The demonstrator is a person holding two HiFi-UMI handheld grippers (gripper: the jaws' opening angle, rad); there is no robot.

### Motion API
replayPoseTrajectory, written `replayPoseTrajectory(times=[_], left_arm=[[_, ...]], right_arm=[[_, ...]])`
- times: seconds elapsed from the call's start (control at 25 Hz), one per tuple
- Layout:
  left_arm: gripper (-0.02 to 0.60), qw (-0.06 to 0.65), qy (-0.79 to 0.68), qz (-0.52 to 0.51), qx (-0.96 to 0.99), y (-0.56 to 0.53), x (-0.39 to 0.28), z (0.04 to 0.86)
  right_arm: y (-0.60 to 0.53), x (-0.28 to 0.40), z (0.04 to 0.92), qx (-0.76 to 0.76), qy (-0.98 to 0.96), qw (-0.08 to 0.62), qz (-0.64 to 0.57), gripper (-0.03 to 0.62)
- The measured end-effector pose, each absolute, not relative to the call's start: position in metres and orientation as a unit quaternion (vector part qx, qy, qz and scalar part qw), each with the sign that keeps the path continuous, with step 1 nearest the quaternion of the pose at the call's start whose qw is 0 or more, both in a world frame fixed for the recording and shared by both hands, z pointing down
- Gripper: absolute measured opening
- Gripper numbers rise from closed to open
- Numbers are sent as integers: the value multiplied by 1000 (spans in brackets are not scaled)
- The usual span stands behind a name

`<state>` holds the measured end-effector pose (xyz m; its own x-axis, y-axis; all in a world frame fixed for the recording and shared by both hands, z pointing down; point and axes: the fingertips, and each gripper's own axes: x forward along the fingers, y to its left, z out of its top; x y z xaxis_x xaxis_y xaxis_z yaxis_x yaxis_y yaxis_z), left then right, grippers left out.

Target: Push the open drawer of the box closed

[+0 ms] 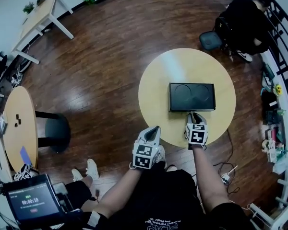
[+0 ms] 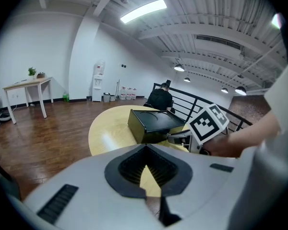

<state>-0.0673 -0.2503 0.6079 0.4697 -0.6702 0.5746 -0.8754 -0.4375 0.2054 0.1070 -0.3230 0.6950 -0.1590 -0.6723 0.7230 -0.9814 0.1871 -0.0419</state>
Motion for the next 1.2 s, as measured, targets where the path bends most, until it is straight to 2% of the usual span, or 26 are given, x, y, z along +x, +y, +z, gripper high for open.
replayPoseTrajectory(times=[0.28,0.6,0.64,0.76,1.2], left_arm=[[-3,238,-467,207,826,-255,-64,605],[-3,233,-454,205,835,-250,-56,610],[-3,234,-454,203,836,-245,-53,607],[-3,235,-451,201,837,-211,-31,590],[-3,211,-446,177,852,-156,23,566]], right_arm=[[-341,97,700,607,-693,299,249,69],[-336,72,669,597,-720,265,233,69],[-327,72,662,596,-724,257,235,66],[-282,80,637,586,-737,240,237,6],[-184,111,569,556,-783,205,189,6]])
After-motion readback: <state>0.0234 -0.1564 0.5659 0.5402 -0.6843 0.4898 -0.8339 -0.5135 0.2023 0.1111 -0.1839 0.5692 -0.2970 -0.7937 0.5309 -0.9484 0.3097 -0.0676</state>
